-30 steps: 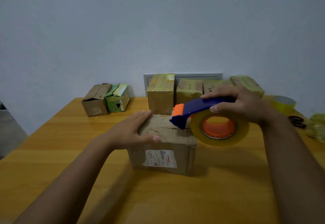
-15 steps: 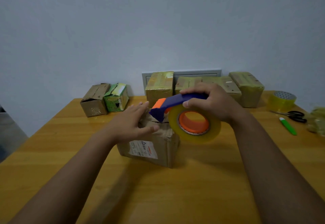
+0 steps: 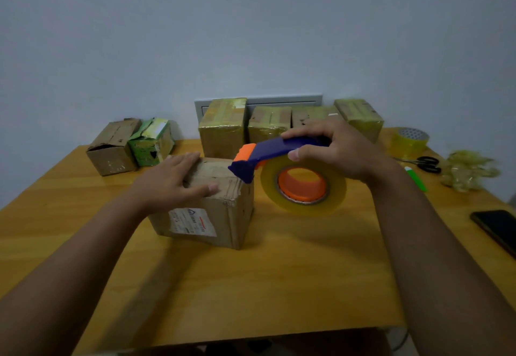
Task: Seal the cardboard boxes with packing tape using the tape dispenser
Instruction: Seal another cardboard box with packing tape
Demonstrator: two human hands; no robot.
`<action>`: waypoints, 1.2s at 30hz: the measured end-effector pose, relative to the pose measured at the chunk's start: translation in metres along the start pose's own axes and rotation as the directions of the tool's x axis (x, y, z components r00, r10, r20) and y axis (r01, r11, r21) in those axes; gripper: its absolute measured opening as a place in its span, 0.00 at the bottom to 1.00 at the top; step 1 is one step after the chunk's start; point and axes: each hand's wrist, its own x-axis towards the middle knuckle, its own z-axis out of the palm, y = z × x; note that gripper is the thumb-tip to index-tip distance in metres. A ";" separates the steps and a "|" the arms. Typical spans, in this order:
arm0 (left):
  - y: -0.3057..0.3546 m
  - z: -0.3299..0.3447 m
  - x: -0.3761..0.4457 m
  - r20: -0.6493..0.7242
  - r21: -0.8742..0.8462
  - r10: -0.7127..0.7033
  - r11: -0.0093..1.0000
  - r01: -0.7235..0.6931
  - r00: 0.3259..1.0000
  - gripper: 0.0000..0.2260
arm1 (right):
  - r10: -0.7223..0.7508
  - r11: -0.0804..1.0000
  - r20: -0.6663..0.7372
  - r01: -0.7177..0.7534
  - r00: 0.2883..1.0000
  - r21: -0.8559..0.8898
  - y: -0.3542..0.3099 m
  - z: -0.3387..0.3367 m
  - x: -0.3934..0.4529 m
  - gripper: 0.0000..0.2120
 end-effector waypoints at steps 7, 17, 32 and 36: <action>0.005 -0.003 -0.008 0.023 0.046 -0.012 0.999 0.011 1.000 0.55 | 0.024 1.000 -0.026 -0.024 0.999 0.004 0.025 0.018 -0.018 0.22; 0.007 0.011 -0.018 -0.240 0.057 -0.090 0.993 0.106 0.967 0.51 | 0.020 0.991 -0.133 -0.002 0.991 0.135 0.042 0.046 -0.032 0.24; 0.030 0.014 -0.036 -0.187 0.077 0.071 0.995 -0.057 0.980 0.41 | 0.027 0.968 -0.252 0.037 0.967 0.247 0.048 0.074 -0.044 0.22; 0.043 0.017 -0.033 -0.149 0.157 0.087 0.986 -0.064 0.985 0.45 | 0.032 0.965 -0.293 0.047 0.956 0.258 0.044 0.085 -0.043 0.23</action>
